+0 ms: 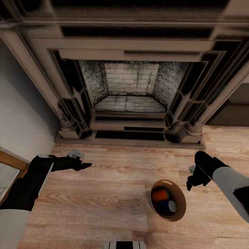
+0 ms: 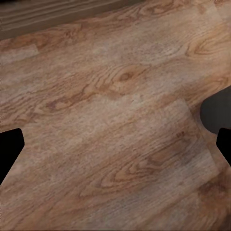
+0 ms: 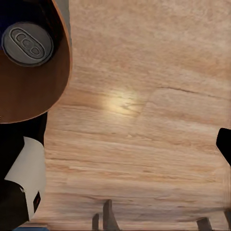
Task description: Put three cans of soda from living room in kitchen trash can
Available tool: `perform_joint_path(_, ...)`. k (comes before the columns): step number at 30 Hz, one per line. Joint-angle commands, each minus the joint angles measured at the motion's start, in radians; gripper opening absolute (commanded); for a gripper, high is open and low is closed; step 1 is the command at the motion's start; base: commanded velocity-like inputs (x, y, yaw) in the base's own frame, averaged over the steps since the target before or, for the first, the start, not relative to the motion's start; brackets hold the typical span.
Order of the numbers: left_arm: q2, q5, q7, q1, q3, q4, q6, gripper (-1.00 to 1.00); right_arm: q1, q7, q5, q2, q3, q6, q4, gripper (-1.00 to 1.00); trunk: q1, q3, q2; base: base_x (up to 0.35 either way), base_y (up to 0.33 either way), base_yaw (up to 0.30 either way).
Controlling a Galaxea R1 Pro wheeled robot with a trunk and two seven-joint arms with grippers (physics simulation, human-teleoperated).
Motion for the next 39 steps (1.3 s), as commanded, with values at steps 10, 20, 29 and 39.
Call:
perform_joint_path(10,-0.021,-0.006,0.068,-0.001,0.002,0.036,-0.001,1.00,0.237,-0.106,0.000,-0.003,-0.140,0.000,-0.222,1.00,-0.038,0.031,0.070,0.000,0.000,0.000)
perform_joint_path(20,-0.069,-0.012,0.211,-0.001,0.004,0.074,0.068,1.00,0.349,-0.145,0.001,-0.006,-0.275,-0.063,-0.232,1.00,-0.077,0.063,0.140,0.000,0.000,0.000)
perform_joint_path(29,-0.076,-0.007,0.322,0.000,0.008,0.197,0.126,1.00,0.430,-0.146,-0.001,-0.007,-0.288,-0.137,-0.233,1.00,-0.111,0.091,0.203,0.000,0.000,0.000)
perform_joint_path(39,-0.074,0.001,0.541,-0.001,0.142,0.689,-0.149,1.00,0.531,-0.181,-0.002,-0.002,-0.374,-0.291,-0.230,1.00,-0.150,0.122,0.273,0.000,0.000,0.000)
